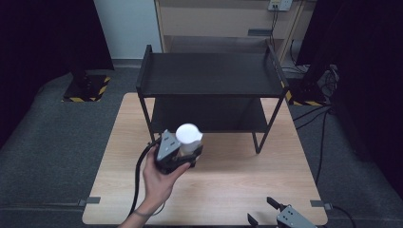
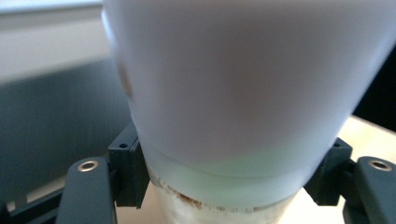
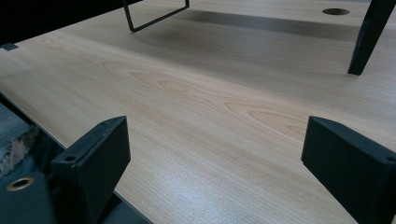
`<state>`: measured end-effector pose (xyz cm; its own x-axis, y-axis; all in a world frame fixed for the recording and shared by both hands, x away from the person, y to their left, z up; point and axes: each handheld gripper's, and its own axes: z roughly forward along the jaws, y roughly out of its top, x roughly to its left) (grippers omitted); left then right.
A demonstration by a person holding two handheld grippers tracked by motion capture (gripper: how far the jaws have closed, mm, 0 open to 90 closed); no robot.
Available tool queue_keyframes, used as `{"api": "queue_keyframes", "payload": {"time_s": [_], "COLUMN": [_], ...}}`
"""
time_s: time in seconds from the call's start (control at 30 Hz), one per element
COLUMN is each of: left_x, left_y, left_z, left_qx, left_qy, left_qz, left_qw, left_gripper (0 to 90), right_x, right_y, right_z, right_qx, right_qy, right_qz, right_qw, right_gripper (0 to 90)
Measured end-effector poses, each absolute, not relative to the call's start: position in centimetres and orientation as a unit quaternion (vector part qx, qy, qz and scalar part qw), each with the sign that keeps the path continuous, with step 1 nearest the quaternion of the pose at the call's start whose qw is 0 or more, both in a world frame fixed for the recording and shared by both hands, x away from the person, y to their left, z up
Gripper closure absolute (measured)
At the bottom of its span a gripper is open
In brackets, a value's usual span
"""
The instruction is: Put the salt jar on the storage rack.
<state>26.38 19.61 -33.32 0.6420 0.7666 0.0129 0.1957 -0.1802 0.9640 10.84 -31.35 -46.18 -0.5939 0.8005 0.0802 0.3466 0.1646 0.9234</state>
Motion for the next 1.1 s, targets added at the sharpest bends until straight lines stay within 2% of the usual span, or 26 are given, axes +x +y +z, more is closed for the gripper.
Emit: {"api": "queue_keyframes", "payload": {"time_s": [0.1,0.23,0.3,0.37,0.87,1.1], "left_x": [28.7,30.3,30.7,31.5,33.4,33.8], "left_y": [17.1,15.6,14.7,14.2,12.7,12.0], "left_z": [-32.9,-32.8,-33.4,-34.0,-36.4,-38.8], "left_qx": [0.708,0.7,0.698,0.69,0.66,0.626], "left_qy": [0.336,0.349,0.346,0.365,0.385,0.378], "left_qz": [0.291,0.299,0.318,0.312,0.337,0.359], "left_qw": [0.549,0.546,0.541,0.542,0.551,0.579], "left_gripper": [29.9,29.9,29.9,29.9,29.7,29.3], "right_x": [10.7,10.7,10.7,10.8,11.0,11.0], "right_y": [-31.4,-31.5,-31.5,-31.5,-31.7,-31.7], "right_z": [-46.2,-46.2,-46.2,-46.2,-46.3,-46.3], "right_qx": [0.393,0.393,0.392,0.392,0.394,0.394], "right_qy": [0.729,0.727,0.728,0.728,0.728,0.727], "right_qz": [0.515,0.516,0.517,0.517,0.517,0.517], "right_qw": [0.223,0.223,0.223,0.222,0.219,0.22], "right_gripper": [8.0,8.0,8.0,8.0,8.0,8.0]}}
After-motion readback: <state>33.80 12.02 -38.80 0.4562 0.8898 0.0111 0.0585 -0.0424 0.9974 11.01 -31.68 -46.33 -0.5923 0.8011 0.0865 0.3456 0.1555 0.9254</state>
